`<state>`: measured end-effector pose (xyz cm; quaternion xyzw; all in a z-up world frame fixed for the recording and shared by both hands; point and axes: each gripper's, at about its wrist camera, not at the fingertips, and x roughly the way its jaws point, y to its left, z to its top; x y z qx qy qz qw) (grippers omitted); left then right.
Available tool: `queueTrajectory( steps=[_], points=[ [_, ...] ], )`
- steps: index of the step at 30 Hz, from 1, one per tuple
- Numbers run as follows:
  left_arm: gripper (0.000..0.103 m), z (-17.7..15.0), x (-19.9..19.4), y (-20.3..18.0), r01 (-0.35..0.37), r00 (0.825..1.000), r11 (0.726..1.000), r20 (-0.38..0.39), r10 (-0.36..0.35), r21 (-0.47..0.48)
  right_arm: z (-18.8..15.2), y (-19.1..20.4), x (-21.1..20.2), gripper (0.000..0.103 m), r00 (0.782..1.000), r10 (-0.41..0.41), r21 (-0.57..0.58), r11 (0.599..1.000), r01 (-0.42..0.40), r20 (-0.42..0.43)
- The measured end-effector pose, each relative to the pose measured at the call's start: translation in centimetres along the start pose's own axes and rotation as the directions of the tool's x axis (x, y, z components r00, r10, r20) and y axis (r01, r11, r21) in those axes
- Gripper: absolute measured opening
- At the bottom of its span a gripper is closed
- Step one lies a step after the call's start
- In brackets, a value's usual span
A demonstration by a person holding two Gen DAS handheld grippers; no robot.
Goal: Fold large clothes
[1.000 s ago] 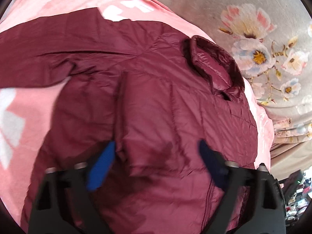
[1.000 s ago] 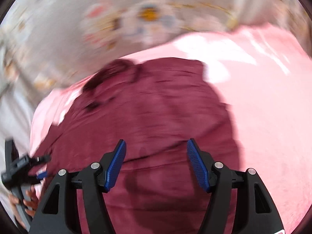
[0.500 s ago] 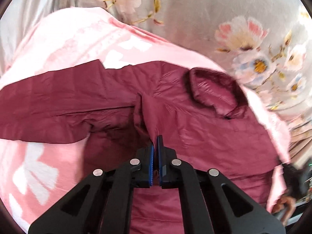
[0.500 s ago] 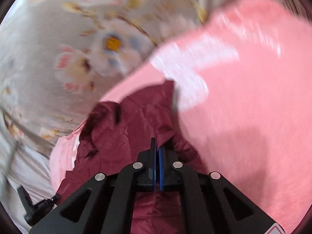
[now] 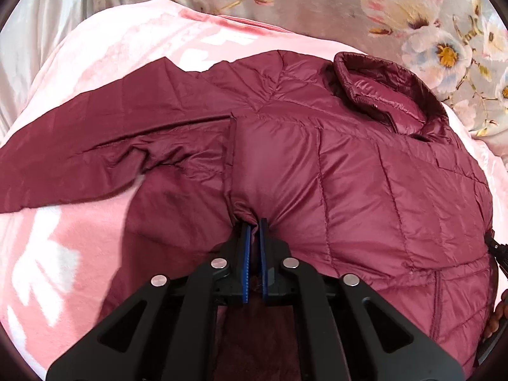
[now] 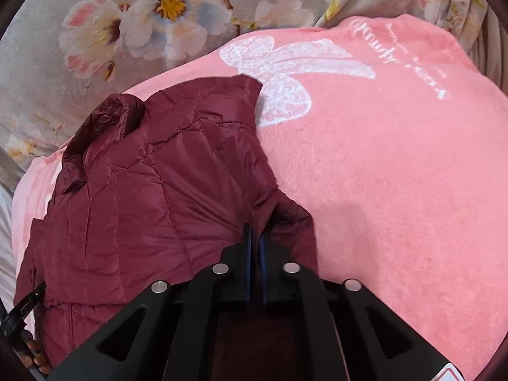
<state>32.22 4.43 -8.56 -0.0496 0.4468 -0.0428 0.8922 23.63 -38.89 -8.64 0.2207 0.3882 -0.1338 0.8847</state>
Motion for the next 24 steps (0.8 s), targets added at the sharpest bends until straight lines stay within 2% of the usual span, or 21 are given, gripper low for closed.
queueTrajectory(
  steps=[2, 3, 5, 9, 13, 16, 19, 24],
  points=[
    [0.016, 0.3, -1.9, 0.2, -0.023, 0.999, 1.000, 0.023, 0.022, 0.015, -0.3, 0.8, -2.9, 0.013, 0.998, -0.015, -0.010, 1.000, 0.016, 0.058],
    [0.024, 0.6, -3.3, 0.0, -0.043, 0.997, 0.999, 0.058, 0.041, 0.025, -0.3, 1.5, -4.3, 0.013, 0.996, -0.019, -0.032, 0.999, 0.022, 0.092],
    [0.030, 1.5, -5.9, -1.2, -0.044, 0.992, 0.997, 0.124, 0.037, 0.055, -0.4, 4.0, -6.9, 0.013, 0.989, 0.027, -0.097, 0.995, -0.013, 0.145],
    [0.051, 2.9, -7.6, -5.8, 0.039, 0.987, 0.993, 0.152, -0.056, 0.115, -0.6, 11.4, -7.4, 0.013, 0.986, 0.136, -0.255, 0.961, -0.107, 0.098],
    [0.051, 2.2, -3.8, -9.3, 0.034, 0.995, 0.989, 0.085, -0.047, 0.142, -2.5, 16.2, -3.7, 0.013, 0.991, 0.136, -0.345, 0.930, -0.127, 0.003],
    [0.051, 0.9, -0.8, -10.2, 0.008, 0.999, 0.989, 0.048, -0.015, 0.147, -4.3, 17.4, -1.1, 0.013, 0.996, 0.085, -0.390, 0.916, -0.091, -0.032],
    [0.051, -0.7, 1.1, -9.9, 0.016, 1.000, 0.990, 0.007, -0.017, 0.137, -5.5, 17.0, 0.5, 0.013, 0.995, 0.068, -0.397, 0.914, -0.090, -0.069],
    [0.051, -2.0, 1.4, -9.7, 0.004, 0.999, 0.990, 0.053, -0.012, 0.143, -6.1, 16.0, 0.8, 0.012, 0.992, 0.103, -0.364, 0.924, -0.120, -0.067]
  ],
)
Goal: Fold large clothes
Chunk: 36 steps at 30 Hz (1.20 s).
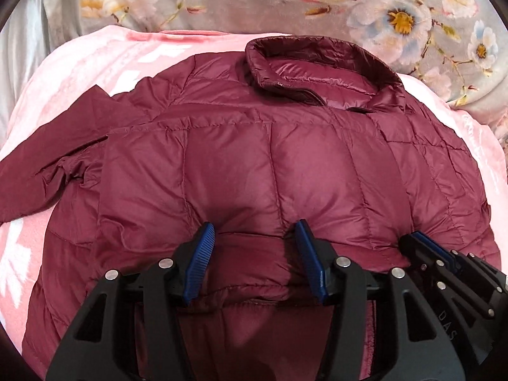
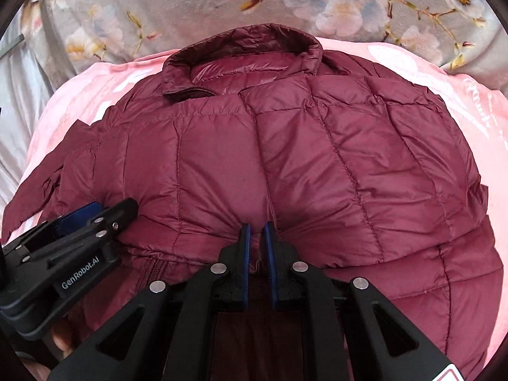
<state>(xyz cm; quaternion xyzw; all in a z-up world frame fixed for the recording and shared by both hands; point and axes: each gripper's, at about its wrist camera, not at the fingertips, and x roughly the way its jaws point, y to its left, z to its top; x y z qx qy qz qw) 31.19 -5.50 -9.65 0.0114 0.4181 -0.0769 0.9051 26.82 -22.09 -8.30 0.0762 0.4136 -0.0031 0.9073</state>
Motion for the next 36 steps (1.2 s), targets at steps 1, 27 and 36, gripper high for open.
queueTrajectory(
  steps=[1, 27, 36],
  points=[
    [0.051, -0.1, -0.1, -0.1, -0.006, 1.000, 1.000, 0.004, 0.006, 0.005, -0.1, 0.1, 0.0, 0.012, 1.000, -0.006, -0.005, 1.000, 0.006, 0.003],
    [0.056, -0.3, -0.1, -0.6, -0.026, 1.000, 0.999, -0.006, 0.027, 0.035, 0.0, 0.8, 0.1, 0.012, 0.999, -0.051, -0.046, 0.998, 0.051, -0.003],
    [0.056, -0.8, -1.1, -0.2, -0.002, 1.000, 1.000, -0.023, 0.002, 0.019, 0.1, 2.0, -1.0, 0.012, 0.993, -0.111, -0.116, 0.988, 0.105, -0.042]
  ],
)
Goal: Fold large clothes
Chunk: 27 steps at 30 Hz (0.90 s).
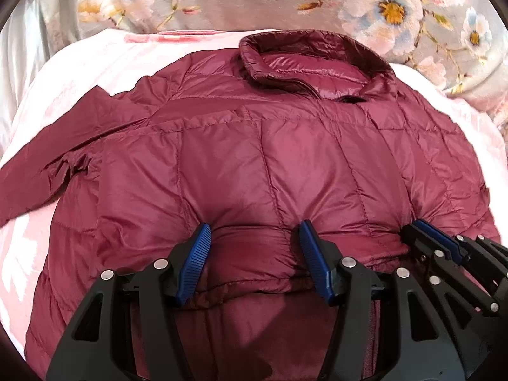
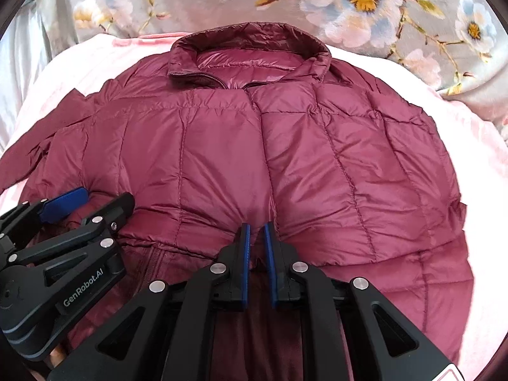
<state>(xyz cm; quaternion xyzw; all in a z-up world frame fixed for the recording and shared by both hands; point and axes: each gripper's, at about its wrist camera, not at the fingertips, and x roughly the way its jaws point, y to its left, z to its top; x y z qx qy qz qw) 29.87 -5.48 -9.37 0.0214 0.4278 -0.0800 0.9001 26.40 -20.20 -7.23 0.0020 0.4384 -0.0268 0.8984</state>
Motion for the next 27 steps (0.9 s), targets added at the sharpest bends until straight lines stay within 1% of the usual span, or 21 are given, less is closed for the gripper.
queueTrajectory(
  steps=[2, 3, 6, 8, 9, 10, 12, 13, 14, 16, 17, 19, 20, 21, 23, 24, 25, 26, 27],
  points=[
    [0.057, 0.0, -0.8, 0.8, 0.011, 1.000, 0.999, 0.007, -0.011, -0.030, 0.3, -0.8, -1.4, 0.012, 0.996, 0.088, 0.071, 0.994, -0.089, 0.018],
    [0.057, 0.0, -1.2, 1.5, 0.013, 1.000, 0.998, 0.011, -0.012, -0.063, 0.6, -1.1, -1.8, 0.012, 0.993, 0.112, 0.097, 0.989, -0.114, 0.028],
    [0.057, 0.6, -2.6, 3.9, 0.037, 0.999, 0.986, 0.026, -0.033, -0.163, 1.7, -1.2, -1.4, 0.013, 0.994, 0.105, 0.126, 0.986, -0.107, 0.020],
    [0.065, 1.0, -3.2, 5.3, 0.024, 0.999, 0.980, 0.036, -0.017, -0.196, 1.9, -1.1, -0.2, 0.012, 0.992, 0.125, 0.141, 0.982, -0.123, -0.008],
    [0.069, 1.2, -3.4, 6.1, 0.001, 0.999, 0.979, 0.038, 0.007, -0.204, 1.6, -0.9, 0.5, 0.013, 0.992, 0.125, 0.143, 0.982, -0.119, -0.033],
    [0.069, 1.2, -3.3, 6.5, -0.019, 0.999, 0.979, 0.035, 0.026, -0.203, 1.1, -0.7, 1.0, 0.013, 0.992, 0.123, 0.141, 0.983, -0.116, -0.042],
    [0.069, 1.0, -2.4, 7.3, -0.056, 0.998, 0.980, 0.001, 0.058, -0.191, 0.2, -0.2, 0.9, 0.012, 0.995, 0.100, 0.111, 0.989, -0.099, -0.010],
    [0.069, 0.7, -1.5, 7.5, -0.063, 0.998, 0.981, -0.027, 0.059, -0.182, 0.0, 0.1, 0.7, 0.012, 0.996, 0.085, 0.093, 0.992, -0.084, -0.002],
    [0.069, 0.4, -0.7, 7.6, -0.065, 0.997, 0.983, -0.050, 0.057, -0.172, 0.0, 0.2, 0.7, 0.012, 0.997, 0.073, 0.082, 0.994, -0.073, -0.001],
    [0.069, 0.1, -0.6, 7.2, -0.081, 0.997, 0.985, -0.031, 0.077, -0.152, 0.4, 0.5, 0.7, 0.013, 0.999, 0.045, 0.069, 0.997, -0.044, -0.018],
    [0.069, 0.2, -0.8, 7.0, -0.079, 0.997, 0.986, -0.029, 0.076, -0.147, 0.7, 0.7, 0.4, 0.013, 0.999, 0.036, 0.083, 0.996, -0.034, -0.024],
    [0.069, 0.3, -1.4, 7.5, -0.046, 0.999, 0.984, -0.023, 0.043, -0.173, 1.1, 1.1, -0.7, 0.014, 0.997, 0.079, 0.105, 0.991, -0.079, 0.003],
    [0.069, 0.3, -2.2, 8.5, -0.017, 1.000, 0.978, -0.015, 0.014, -0.206, 1.3, 1.7, -1.3, 0.014, 0.996, 0.085, 0.097, 0.992, -0.086, 0.018],
    [0.070, 0.3, -3.0, 9.6, -0.004, 1.000, 0.973, -0.002, 0.004, -0.231, 1.4, 2.4, -1.8, 0.014, 0.996, 0.083, 0.081, 0.993, -0.085, 0.029],
    [0.077, 0.0, -5.0, 12.3, 0.004, 1.000, 0.961, 0.029, 0.004, -0.277, 1.2, 3.4, -2.4, 0.017, 0.995, 0.088, 0.055, 0.994, -0.090, 0.036],
    [0.087, -0.2, -6.5, 14.8, 0.004, 0.998, 0.948, 0.054, 0.014, -0.317, 0.8, 3.8, -2.8, 0.025, 0.995, 0.096, 0.043, 0.994, -0.098, 0.040],
    [0.091, -0.3, -7.2, 16.9, -0.004, 0.997, 0.937, 0.070, 0.030, -0.348, 0.4, 4.1, -3.1, 0.034, 0.994, 0.099, 0.036, 0.994, -0.101, 0.045],
    [0.091, -0.6, -8.2, 20.0, -0.030, 0.994, 0.919, 0.084, 0.069, -0.393, -0.2, 4.6, -3.4, 0.037, 0.993, 0.100, 0.023, 0.995, -0.102, 0.056],
    [0.091, -0.8, -8.8, 22.2, -0.054, 0.991, 0.905, 0.086, 0.099, -0.421, -0.8, 5.2, -3.7, 0.042, 0.993, 0.098, 0.003, 0.995, -0.098, 0.066]
  ],
)
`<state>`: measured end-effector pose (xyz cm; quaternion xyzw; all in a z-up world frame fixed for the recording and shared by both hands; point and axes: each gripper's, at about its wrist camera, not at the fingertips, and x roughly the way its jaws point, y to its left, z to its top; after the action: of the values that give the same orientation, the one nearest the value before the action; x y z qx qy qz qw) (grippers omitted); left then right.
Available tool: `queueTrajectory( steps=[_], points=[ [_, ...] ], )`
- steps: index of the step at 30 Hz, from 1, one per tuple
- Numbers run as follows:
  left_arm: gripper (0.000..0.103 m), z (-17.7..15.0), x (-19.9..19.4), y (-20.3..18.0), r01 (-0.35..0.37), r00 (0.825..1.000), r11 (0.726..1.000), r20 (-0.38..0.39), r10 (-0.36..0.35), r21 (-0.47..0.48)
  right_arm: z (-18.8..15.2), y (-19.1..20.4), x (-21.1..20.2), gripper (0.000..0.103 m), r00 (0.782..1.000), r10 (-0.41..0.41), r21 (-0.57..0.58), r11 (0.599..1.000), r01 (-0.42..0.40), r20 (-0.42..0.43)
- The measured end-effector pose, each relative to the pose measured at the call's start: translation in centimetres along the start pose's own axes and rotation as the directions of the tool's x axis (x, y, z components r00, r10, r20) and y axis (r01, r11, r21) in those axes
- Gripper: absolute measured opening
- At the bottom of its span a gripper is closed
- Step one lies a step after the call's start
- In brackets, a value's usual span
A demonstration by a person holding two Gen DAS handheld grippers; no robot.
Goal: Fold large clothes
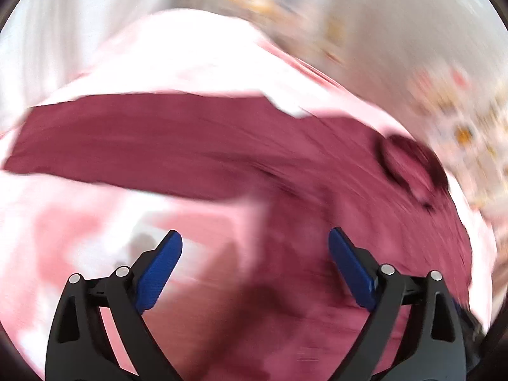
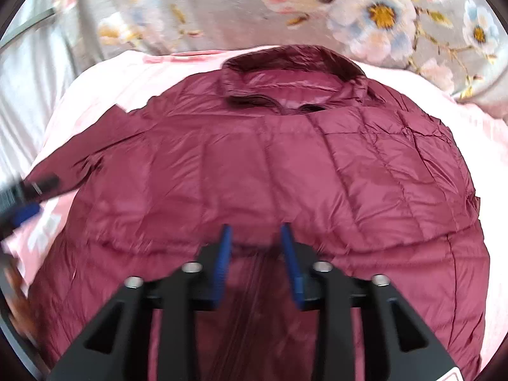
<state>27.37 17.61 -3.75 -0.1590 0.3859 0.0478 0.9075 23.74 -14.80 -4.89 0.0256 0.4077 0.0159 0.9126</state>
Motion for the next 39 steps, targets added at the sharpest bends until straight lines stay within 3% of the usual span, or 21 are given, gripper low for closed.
queueTrajectory(
  steps=[3, 6, 8, 10, 12, 14, 15, 16, 17, 19, 23, 25, 27, 30, 34, 38, 39],
  points=[
    [0.091, 2.3, -0.7, 8.7, -0.104, 0.994, 0.985, 0.020, 0.108, -0.139, -1.7, 1.6, -0.2, 0.046, 1.000, -0.017, -0.066, 0.998, 0.018, 0.010],
    [0.091, 3.6, -1.0, 18.5, -0.187, 0.980, 0.923, 0.004, 0.200, -0.335, -2.6, 2.5, 0.0, 0.054, 0.999, -0.033, -0.089, 0.995, 0.033, 0.012],
    [0.090, 4.1, -1.0, 22.5, -0.194, 0.977, 0.885, -0.004, 0.212, -0.424, -2.8, 2.5, 0.2, 0.058, 0.999, -0.049, -0.085, 0.995, 0.050, 0.011],
    [0.090, 4.5, -0.8, 25.5, -0.206, 0.973, 0.849, -0.010, 0.230, -0.486, -2.8, 2.0, 0.6, 0.061, 0.999, -0.048, -0.066, 0.997, 0.047, -0.002],
    [0.088, 4.9, -0.2, 26.9, -0.209, 0.972, 0.836, -0.012, 0.236, -0.507, -2.9, 1.6, 0.8, 0.063, 0.999, -0.041, -0.045, 0.998, 0.040, -0.010],
    [0.081, 5.4, 0.8, 27.0, -0.233, 0.967, 0.831, -0.032, 0.251, -0.505, -2.9, 1.4, 0.8, 0.065, 0.999, -0.039, -0.031, 0.999, 0.039, -0.013],
    [0.069, 5.6, 0.9, 26.7, -0.237, 0.965, 0.839, -0.024, 0.259, -0.490, -2.9, 1.3, 0.8, 0.066, 0.999, -0.039, -0.024, 0.999, 0.039, -0.014],
    [0.048, 6.2, 1.2, 25.7, -0.231, 0.968, 0.856, -0.024, 0.248, -0.462, -3.0, 1.3, 0.8, 0.067, 0.999, -0.040, -0.022, 0.999, 0.040, -0.015],
    [0.038, 6.4, 1.7, 25.2, -0.221, 0.972, 0.870, -0.031, 0.232, -0.440, -3.0, 1.2, 0.9, 0.067, 0.999, -0.041, -0.019, 0.999, 0.041, -0.015],
    [0.008, 7.6, 1.8, 23.0, -0.200, 0.978, 0.899, -0.024, 0.207, -0.389, -3.0, 1.2, 0.9, 0.067, 0.999, -0.042, -0.016, 0.999, 0.042, -0.014],
    [0.004, 10.5, -0.6, 14.5, -0.126, 0.985, 0.967, 0.090, 0.149, -0.220, -3.0, 0.9, 0.6, 0.067, 0.999, -0.042, -0.001, 0.999, 0.042, 0.000],
    [0.004, 11.4, -2.7, 8.5, -0.046, 0.986, 0.993, 0.153, 0.063, -0.113, -2.9, 0.3, 0.1, 0.067, 0.999, -0.031, 0.025, 0.999, 0.031, 0.019],
    [0.004, 11.4, -4.7, 2.4, 0.035, 0.981, 0.999, 0.190, -0.035, 0.002, -2.8, -0.6, -0.8, 0.067, 0.999, -0.016, 0.066, 0.998, 0.013, 0.045],
    [0.004, 9.8, -6.4, -6.1, 0.167, 0.965, 0.974, 0.179, -0.193, 0.152, -2.7, -2.1, -2.1, 0.067, 0.998, -0.030, 0.100, 0.995, 0.024, 0.057],
    [0.004, 4.9, -6.4, -16.6, 0.337, 0.929, 0.898, 0.052, -0.365, 0.284, -3.0, -5.6, -4.2, 0.068, 0.994, -0.091, 0.146, 0.986, 0.081, 0.067],
    [0.009, -1.3, -2.9, -23.9, 0.419, 0.908, 0.853, -0.124, -0.401, 0.311, -3.9, -9.6, -5.4, 0.068, 0.987, -0.147, 0.200, 0.971, 0.132, 0.064],
    [0.020, -2.6, -1.3, -25.4, 0.434, 0.901, 0.847, -0.170, -0.400, 0.308, -4.3, -10.7, -5.6, 0.068, 0.986, -0.158, 0.222, 0.965, 0.141, 0.060]
  ],
)
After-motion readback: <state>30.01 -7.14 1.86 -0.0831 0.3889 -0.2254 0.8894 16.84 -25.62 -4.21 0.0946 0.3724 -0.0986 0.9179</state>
